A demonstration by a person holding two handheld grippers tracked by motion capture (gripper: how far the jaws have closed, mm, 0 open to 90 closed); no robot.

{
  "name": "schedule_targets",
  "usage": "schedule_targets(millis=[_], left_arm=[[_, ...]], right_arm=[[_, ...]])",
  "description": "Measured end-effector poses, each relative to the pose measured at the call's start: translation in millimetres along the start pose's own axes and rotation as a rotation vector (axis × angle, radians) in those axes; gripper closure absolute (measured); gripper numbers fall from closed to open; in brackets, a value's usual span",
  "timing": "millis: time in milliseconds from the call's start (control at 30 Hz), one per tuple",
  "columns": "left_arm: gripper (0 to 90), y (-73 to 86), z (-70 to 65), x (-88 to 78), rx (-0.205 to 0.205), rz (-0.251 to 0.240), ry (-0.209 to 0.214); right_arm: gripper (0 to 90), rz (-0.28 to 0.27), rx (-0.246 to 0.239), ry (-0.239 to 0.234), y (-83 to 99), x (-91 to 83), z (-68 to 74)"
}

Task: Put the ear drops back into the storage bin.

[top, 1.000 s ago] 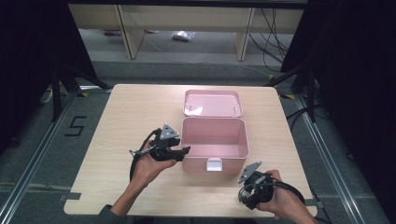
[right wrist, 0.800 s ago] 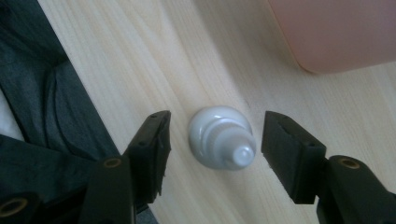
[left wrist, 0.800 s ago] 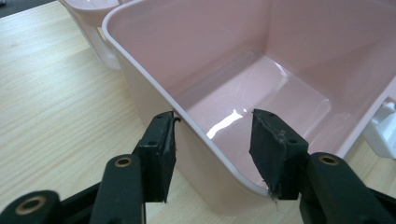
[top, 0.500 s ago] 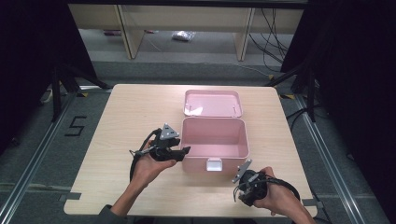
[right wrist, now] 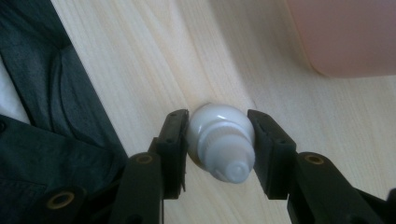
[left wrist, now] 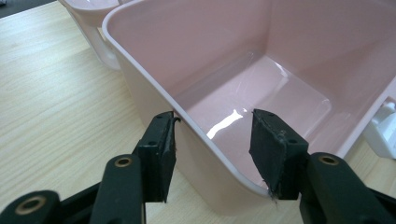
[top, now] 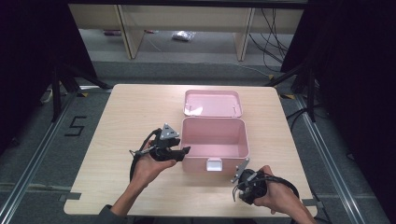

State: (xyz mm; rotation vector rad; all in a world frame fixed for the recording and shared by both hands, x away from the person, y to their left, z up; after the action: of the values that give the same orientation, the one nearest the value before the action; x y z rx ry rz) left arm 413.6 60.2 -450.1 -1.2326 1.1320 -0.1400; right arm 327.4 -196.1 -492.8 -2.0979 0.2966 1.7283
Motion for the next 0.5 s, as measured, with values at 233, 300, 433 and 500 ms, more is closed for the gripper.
schedule_targets(millis=[233, 300, 433, 500], left_arm=[[50.0, 0.0, 0.1, 0.0, 0.0, 0.0, 0.0], [49.9, 0.0, 0.1, 0.0, 0.0, 0.0, 0.0], [50.0, 0.0, 0.0, 0.2, 0.0, 0.0, 0.005], [49.9, 0.0, 0.1, 0.4, 0.0, 0.0, 0.003]], right_arm=[[60.2, -0.006, -0.003, 0.004, -1.0, -10.7, -4.1], [60.2, -0.01, 0.011, 0.009, -1.4, -14.7, -4.4], [60.3, -0.017, 0.008, -0.014, -3.4, -23.9, -7.0], [60.2, -0.026, 0.019, -0.025, -4.5, -28.7, -7.9]])
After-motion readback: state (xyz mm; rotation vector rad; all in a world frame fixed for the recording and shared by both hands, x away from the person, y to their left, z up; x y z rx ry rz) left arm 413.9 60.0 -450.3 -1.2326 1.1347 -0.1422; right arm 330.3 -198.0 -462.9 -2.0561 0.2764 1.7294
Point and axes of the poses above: each handheld gripper's, and its own axes: x roughly forward along the jaws, y roughly out of its underside, z roughly to its left, the point moved 5 cm from there along x, roughly forward along the jaws, and after that the axes turned 6 degrees about y, right-handed, at the moved point
